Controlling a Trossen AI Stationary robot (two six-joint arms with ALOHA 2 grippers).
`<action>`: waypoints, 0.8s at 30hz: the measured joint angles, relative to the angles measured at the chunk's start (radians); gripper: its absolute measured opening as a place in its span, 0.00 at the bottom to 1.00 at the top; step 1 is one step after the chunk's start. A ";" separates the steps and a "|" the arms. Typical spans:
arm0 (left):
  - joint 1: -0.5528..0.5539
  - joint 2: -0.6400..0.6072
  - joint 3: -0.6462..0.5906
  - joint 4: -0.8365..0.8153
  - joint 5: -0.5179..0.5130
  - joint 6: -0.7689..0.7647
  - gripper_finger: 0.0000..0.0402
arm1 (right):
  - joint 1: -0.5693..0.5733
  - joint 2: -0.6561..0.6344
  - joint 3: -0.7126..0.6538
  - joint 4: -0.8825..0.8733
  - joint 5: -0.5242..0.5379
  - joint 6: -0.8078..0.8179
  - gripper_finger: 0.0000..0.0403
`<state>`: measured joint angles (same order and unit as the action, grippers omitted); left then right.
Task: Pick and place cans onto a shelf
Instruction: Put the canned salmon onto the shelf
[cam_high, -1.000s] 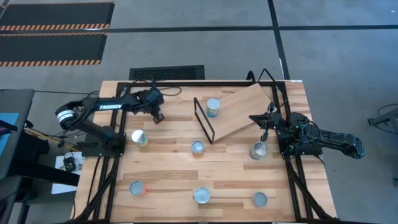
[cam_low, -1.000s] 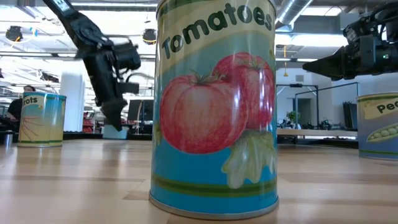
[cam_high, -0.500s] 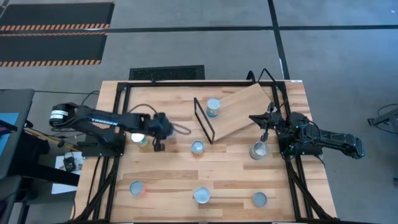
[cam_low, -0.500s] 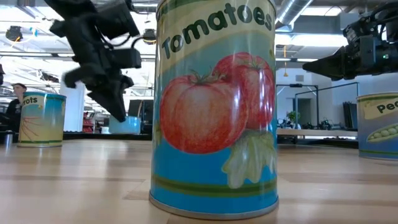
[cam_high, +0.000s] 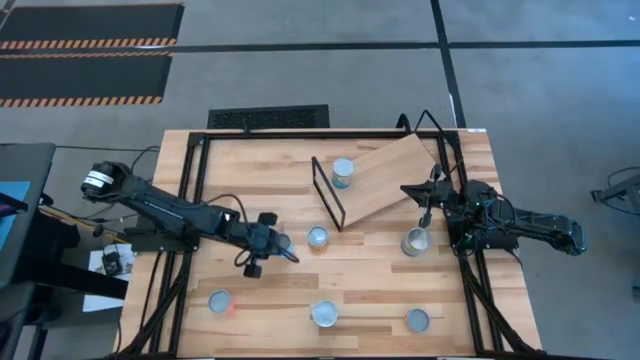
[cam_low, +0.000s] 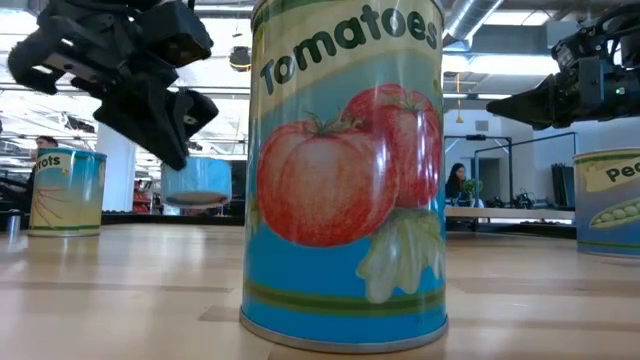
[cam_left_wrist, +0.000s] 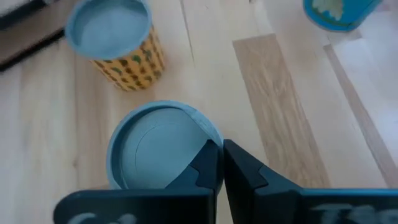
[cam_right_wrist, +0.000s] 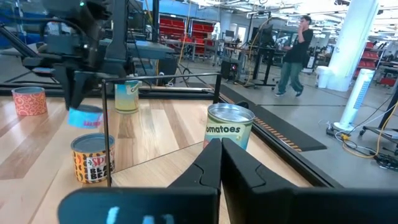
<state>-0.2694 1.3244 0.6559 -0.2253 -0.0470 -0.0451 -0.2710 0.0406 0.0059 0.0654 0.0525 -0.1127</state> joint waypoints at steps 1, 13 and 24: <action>-0.013 0.015 0.000 0.012 -0.009 -0.016 0.00 | 0.000 0.000 0.000 0.002 0.000 0.000 0.07; -0.103 0.265 0.112 0.076 -0.018 -0.030 0.00 | 0.002 0.000 0.000 -0.004 -0.002 0.000 0.07; -0.132 0.348 0.221 0.040 -0.004 0.042 0.10 | 0.002 0.000 0.000 -0.002 -0.002 0.139 0.07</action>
<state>-0.4012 1.6721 0.8773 -0.1848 -0.0508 -0.0032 -0.2691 0.0406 0.0059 0.0635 0.0502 0.0265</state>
